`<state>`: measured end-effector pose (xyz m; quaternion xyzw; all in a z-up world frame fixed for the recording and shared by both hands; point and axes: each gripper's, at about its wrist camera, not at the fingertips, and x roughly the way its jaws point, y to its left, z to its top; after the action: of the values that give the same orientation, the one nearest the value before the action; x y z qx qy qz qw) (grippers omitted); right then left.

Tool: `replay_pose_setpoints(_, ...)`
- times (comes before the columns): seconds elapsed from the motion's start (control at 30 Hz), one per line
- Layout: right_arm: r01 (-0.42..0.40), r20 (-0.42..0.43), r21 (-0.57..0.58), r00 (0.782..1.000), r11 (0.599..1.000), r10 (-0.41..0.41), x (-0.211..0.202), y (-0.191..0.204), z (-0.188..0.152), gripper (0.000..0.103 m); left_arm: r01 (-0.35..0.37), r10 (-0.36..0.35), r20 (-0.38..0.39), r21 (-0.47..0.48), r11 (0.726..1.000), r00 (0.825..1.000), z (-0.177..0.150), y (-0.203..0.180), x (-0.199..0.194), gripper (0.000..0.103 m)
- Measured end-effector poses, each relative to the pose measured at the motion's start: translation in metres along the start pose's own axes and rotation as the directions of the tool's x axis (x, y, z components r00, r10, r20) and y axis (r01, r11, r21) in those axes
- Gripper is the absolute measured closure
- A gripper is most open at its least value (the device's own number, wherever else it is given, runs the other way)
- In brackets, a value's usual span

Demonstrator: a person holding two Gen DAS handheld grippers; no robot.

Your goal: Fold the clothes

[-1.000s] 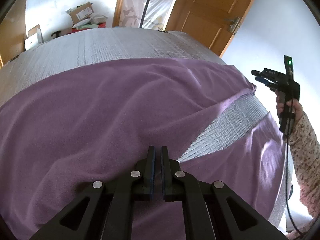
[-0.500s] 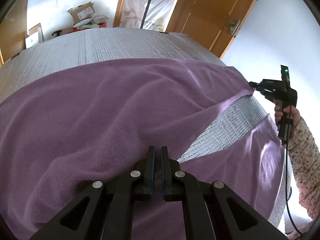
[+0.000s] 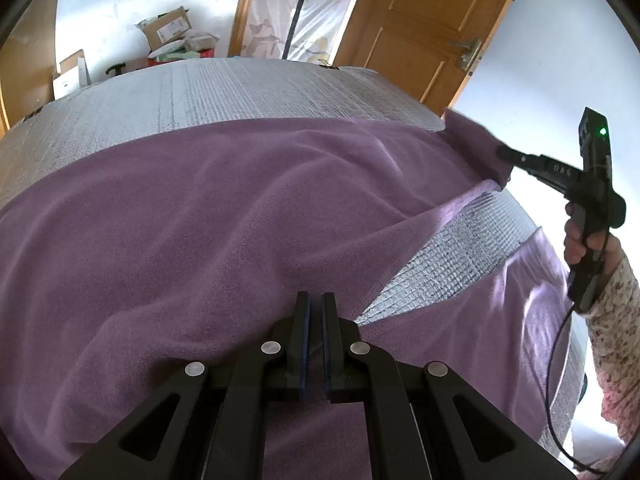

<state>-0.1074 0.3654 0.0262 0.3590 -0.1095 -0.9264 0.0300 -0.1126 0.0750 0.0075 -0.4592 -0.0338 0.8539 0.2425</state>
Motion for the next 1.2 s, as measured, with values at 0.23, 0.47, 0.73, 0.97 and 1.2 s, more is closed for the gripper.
replay_pose_setpoints(0.23, -0.020, -0.059, -0.058, 0.998, 0.998, 0.016, 0.003, 0.012, -0.011, 0.092, 0.003, -0.003, 0.002, -0.003, 1.000, 1.000, 0.000, 0.001, -0.001, 0.098)
replay_pose_setpoints(0.47, -0.016, 0.022, -0.024, 1.000, 1.000, 0.016, -0.025, -0.004, -0.005, 0.076, 0.005, -0.005, 0.005, 0.000, 1.000, 1.000, 0.000, 0.001, 0.001, 0.098)
replay_pose_setpoints(0.73, -0.042, -0.056, 0.178, 0.997, 0.983, 0.052, 0.006, -0.043, -0.005, 0.068, -0.001, 0.001, 0.008, 0.004, 1.000, 1.000, 0.002, 0.000, 0.002, 0.098)
replay_pose_setpoints(0.97, -0.059, -0.105, 0.247, 0.991, 0.967, 0.087, 0.026, -0.055, -0.012, 0.075, -0.005, 0.005, 0.006, 0.009, 1.000, 1.000, 0.001, -0.002, 0.002, 0.098)
replay_pose_setpoints(1.2, 0.006, -0.035, 0.270, 0.999, 0.963, 0.003, 0.001, -0.073, -0.007, 0.098, -0.013, 0.013, 0.005, 0.011, 1.000, 1.000, 0.002, -0.003, 0.004, 0.098)
